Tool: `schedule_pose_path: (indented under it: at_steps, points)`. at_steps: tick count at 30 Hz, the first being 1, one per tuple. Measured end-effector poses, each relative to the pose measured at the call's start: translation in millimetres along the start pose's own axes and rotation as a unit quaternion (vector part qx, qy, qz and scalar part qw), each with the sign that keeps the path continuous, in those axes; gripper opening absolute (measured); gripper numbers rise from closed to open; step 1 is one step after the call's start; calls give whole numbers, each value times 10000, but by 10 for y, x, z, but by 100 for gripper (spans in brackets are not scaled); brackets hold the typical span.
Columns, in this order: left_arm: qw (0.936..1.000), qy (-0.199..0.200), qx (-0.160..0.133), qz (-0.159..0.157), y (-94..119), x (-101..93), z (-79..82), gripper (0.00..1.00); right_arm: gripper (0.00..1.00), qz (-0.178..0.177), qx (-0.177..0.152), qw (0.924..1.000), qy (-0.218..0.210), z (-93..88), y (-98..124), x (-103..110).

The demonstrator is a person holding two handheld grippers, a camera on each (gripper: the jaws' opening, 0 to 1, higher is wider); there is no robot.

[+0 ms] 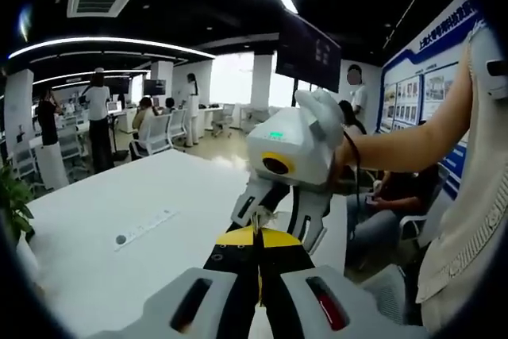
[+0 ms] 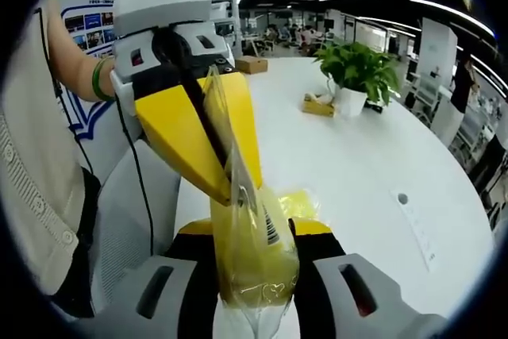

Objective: Compare the silicone blocks by pressing each to a similar depth, holding the contact briefly, and releasing to observe deformation and rebound differences across the visible hardness samples.

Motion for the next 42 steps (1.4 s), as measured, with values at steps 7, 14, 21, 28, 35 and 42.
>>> schedule_pose_path:
  at_steps: [7,14,21,28,35,42]
  points:
    - [9994,306,-17,-184,-43,9,-56,0,32,138,16,9999,-65,-55,-30,0]
    - [9978,612,-70,-235,-91,47,-108,0,47,246,-138,9991,-329,-150,-46,17]
    - [9953,922,-53,-295,-207,103,-146,0,65,-55,-538,9954,-788,-348,14,-6]
    - [9891,1426,78,-367,-515,136,-267,0,79,-903,-1078,9775,-1573,-764,198,-57]
    - [9806,1895,236,-445,-959,170,-448,0,85,-1398,-1808,9416,-2473,-1183,430,-15]
    - [9674,2444,298,-597,-1307,197,-636,0,77,-1688,-2457,9059,-3006,-1476,450,174]
Point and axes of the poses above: the point that each gripper's makers call its tool centre point, and the gripper's own axes: y roughly backward along the fingers, x roughly to its left, z roughly out of its top, the point moved 10 cm from there along y, roughly backward along the fingers, and after that the axes turned 15 degrees about x, right-handed, at the moved point
